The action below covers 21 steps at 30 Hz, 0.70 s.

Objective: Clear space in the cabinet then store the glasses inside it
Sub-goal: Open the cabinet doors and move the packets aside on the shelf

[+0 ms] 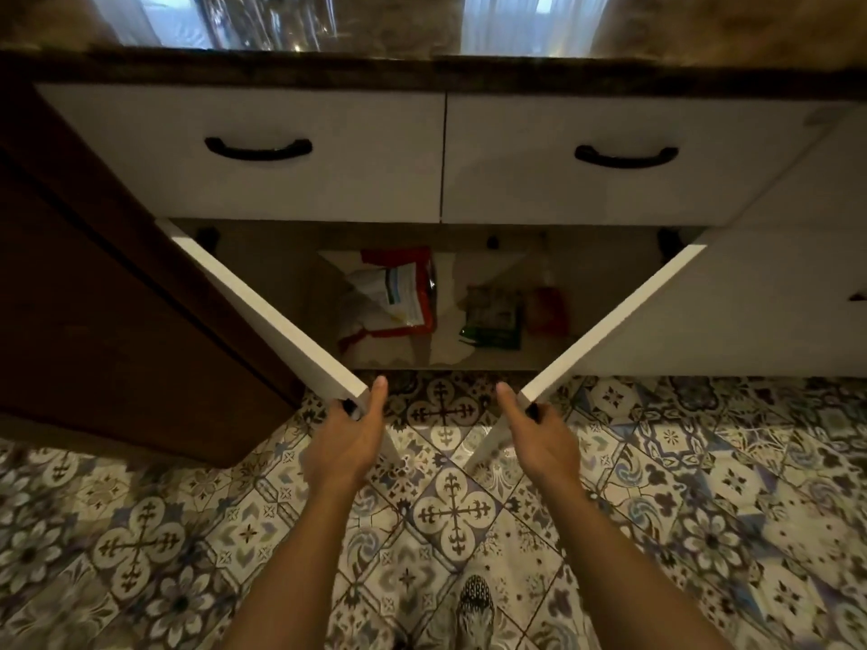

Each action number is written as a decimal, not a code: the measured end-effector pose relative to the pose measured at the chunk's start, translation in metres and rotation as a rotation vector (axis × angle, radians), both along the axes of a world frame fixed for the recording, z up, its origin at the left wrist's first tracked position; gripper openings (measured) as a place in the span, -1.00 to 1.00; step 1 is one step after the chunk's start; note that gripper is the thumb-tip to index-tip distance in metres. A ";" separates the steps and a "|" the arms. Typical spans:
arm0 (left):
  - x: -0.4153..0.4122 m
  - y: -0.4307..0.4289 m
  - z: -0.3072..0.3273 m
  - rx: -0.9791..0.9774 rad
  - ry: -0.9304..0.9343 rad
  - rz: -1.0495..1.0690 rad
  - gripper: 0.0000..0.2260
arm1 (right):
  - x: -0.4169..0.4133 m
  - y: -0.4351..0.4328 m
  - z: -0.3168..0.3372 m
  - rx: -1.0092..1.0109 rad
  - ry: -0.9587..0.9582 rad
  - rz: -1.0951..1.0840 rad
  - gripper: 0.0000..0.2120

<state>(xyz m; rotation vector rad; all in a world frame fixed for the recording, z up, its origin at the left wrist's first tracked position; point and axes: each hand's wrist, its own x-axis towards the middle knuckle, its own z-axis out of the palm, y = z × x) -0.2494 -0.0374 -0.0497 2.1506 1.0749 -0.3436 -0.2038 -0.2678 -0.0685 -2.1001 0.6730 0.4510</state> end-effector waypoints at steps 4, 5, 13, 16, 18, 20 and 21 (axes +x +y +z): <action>-0.037 0.019 -0.004 0.148 0.012 -0.010 -0.12 | -0.021 -0.028 -0.006 -0.140 -0.054 -0.001 -0.50; -0.047 0.023 -0.004 0.157 0.014 0.013 -0.13 | -0.025 -0.034 -0.005 -0.166 -0.071 -0.002 -0.55; -0.113 0.070 0.010 0.124 -0.037 0.222 -0.51 | -0.059 -0.077 0.011 -0.270 -0.167 -0.149 -0.59; -0.131 0.089 0.017 0.136 -0.121 0.291 -0.59 | -0.067 -0.099 0.017 -0.315 -0.117 -0.249 -0.55; -0.136 0.098 0.019 0.147 -0.119 0.291 -0.58 | -0.075 -0.120 0.019 -0.344 -0.089 -0.274 -0.52; -0.139 0.102 0.020 0.152 -0.113 0.294 -0.58 | -0.085 -0.145 0.022 -0.365 -0.090 -0.299 -0.52; -0.139 0.103 0.020 0.153 -0.110 0.293 -0.59 | -0.089 -0.158 0.024 -0.374 -0.092 -0.307 -0.55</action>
